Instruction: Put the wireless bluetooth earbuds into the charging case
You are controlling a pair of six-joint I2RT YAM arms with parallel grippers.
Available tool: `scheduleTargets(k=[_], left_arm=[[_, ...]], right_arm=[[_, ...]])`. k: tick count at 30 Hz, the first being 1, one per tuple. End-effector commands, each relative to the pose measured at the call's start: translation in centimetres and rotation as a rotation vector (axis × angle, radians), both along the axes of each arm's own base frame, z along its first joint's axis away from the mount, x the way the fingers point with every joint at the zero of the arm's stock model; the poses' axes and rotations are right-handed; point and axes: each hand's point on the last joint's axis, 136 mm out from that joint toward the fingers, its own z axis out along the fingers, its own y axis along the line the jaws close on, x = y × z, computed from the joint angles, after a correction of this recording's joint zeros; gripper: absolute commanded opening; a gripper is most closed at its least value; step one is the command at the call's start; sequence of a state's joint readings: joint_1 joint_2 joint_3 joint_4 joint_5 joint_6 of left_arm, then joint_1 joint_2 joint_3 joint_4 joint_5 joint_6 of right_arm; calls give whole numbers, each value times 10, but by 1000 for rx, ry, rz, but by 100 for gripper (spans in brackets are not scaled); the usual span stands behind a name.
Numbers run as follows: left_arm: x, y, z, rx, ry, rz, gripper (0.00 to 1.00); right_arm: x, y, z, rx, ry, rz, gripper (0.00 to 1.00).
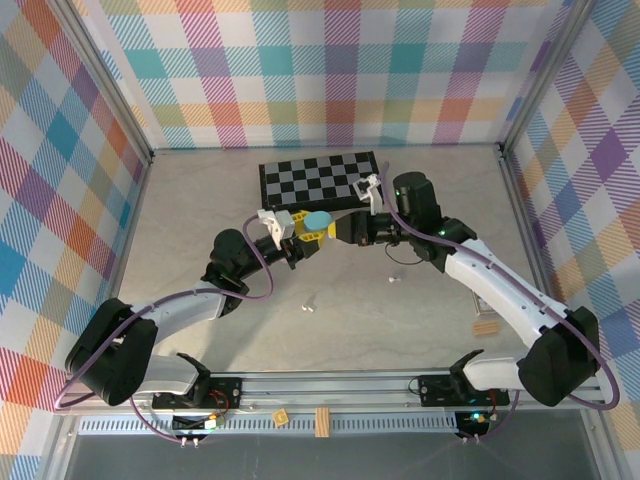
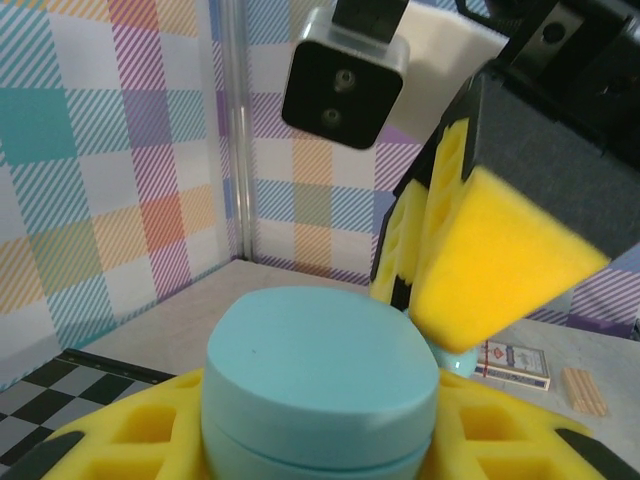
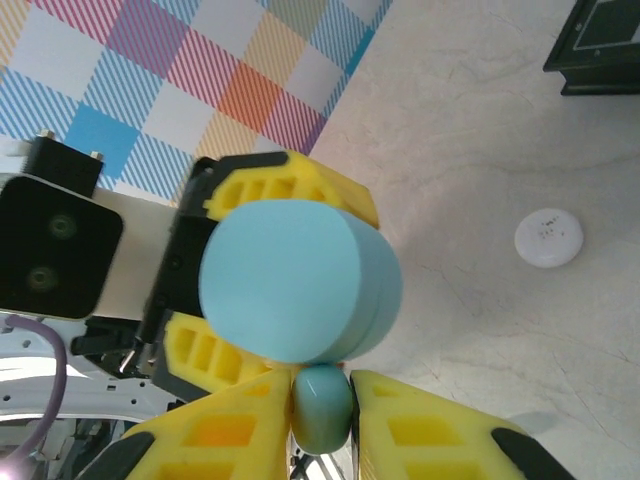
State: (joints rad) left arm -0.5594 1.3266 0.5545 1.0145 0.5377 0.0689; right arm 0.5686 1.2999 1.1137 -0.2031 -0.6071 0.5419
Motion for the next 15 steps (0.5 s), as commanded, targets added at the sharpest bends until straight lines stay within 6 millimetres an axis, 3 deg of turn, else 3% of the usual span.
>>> scheduleTargets(k=[1,15], left_arm=[[-15,-9,2,16,-26,-89,38],[-14,-9,6,-5,-23,-84,38]], right_arm=[[11,6,39,72,-116,7,21],[15,14,55,107,-134,37,21]])
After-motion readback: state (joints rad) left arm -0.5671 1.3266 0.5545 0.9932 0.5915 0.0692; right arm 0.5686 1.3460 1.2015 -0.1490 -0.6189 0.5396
